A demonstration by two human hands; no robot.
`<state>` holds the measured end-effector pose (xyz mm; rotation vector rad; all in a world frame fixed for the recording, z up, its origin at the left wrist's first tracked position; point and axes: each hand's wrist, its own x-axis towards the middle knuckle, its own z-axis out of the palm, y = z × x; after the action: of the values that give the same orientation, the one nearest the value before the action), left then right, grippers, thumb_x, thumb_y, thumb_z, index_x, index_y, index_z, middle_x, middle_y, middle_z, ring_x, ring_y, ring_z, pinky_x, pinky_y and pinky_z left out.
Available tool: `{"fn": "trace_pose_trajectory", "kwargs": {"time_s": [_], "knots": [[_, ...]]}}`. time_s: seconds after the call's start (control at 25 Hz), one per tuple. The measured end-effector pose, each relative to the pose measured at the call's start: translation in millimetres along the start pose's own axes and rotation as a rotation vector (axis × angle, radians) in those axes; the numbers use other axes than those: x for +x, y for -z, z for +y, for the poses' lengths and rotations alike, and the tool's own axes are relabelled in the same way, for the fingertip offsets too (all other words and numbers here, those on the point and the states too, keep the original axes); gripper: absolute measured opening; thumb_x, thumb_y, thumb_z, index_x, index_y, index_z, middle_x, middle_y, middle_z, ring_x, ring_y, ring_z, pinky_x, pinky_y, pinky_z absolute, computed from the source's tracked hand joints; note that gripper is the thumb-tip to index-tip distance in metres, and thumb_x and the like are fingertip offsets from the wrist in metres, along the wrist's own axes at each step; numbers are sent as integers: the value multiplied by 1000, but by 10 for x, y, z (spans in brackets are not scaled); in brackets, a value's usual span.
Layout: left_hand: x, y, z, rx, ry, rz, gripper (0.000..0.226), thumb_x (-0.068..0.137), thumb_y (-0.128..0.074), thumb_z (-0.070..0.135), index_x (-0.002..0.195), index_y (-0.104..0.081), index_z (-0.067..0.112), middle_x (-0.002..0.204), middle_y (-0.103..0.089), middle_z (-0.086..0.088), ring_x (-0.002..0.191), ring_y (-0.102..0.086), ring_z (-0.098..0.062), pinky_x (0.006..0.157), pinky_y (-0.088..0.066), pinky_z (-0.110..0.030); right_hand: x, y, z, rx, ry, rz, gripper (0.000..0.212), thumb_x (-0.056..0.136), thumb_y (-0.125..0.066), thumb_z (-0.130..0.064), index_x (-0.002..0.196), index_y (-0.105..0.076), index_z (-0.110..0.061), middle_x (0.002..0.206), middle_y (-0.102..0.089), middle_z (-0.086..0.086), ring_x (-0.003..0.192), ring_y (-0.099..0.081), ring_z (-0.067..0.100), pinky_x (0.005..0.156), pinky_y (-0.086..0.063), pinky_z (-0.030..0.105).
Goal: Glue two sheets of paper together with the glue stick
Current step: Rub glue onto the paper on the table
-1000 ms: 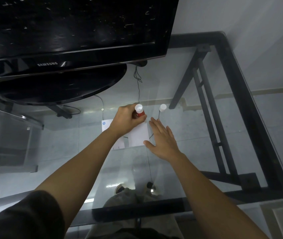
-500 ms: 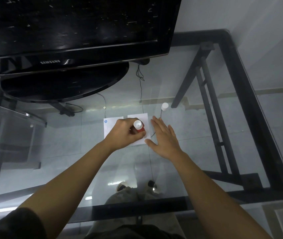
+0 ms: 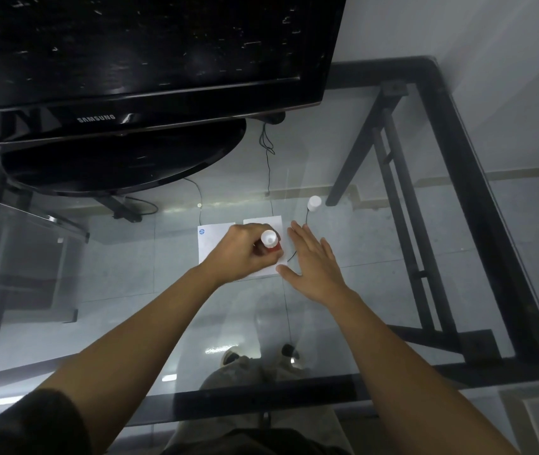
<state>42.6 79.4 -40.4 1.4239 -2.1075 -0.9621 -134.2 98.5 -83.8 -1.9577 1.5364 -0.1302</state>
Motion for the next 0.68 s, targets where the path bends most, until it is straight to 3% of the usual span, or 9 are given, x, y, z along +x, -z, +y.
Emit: {"fn": "trace_pose_trajectory", "kwargs": {"time_s": [0.12, 0.28, 0.52, 0.68], "knots": [[158, 66, -29, 52, 16, -5, 17, 78, -72, 22, 86, -64, 9, 80, -69, -6, 69, -60, -15, 63, -45, -16, 3, -2, 0, -21, -4, -4, 74, 90, -48, -45, 146, -7, -22, 158, -2, -6, 144, 4, 12, 115, 2, 38], [336, 178, -76, 59, 95, 144, 18, 79, -71, 22, 90, -64, 10, 83, -69, -6, 72, -62, -18, 67, -49, -24, 4, -14, 4, -23, -5, -4, 74, 90, -48, -45, 146, -7, -21, 158, -2, -5, 144, 4, 13, 114, 3, 38], [-58, 6, -63, 32, 31, 12, 15, 75, -74, 22, 79, -64, 11, 73, -67, -2, 61, -55, -2, 60, -40, -6, -1, -12, 12, 0, 7, 5, 74, 90, -48, -45, 146, -7, -21, 158, -2, -6, 144, 5, 11, 114, 4, 36], [171, 105, -81, 57, 83, 40, 19, 78, -72, 25, 84, -62, 9, 77, -68, -6, 67, -59, -15, 61, -43, -16, -4, 2, 3, -12, 6, -6, 74, 90, -48, -44, 146, -7, -21, 158, -1, -6, 144, 5, 12, 114, 3, 37]]}}
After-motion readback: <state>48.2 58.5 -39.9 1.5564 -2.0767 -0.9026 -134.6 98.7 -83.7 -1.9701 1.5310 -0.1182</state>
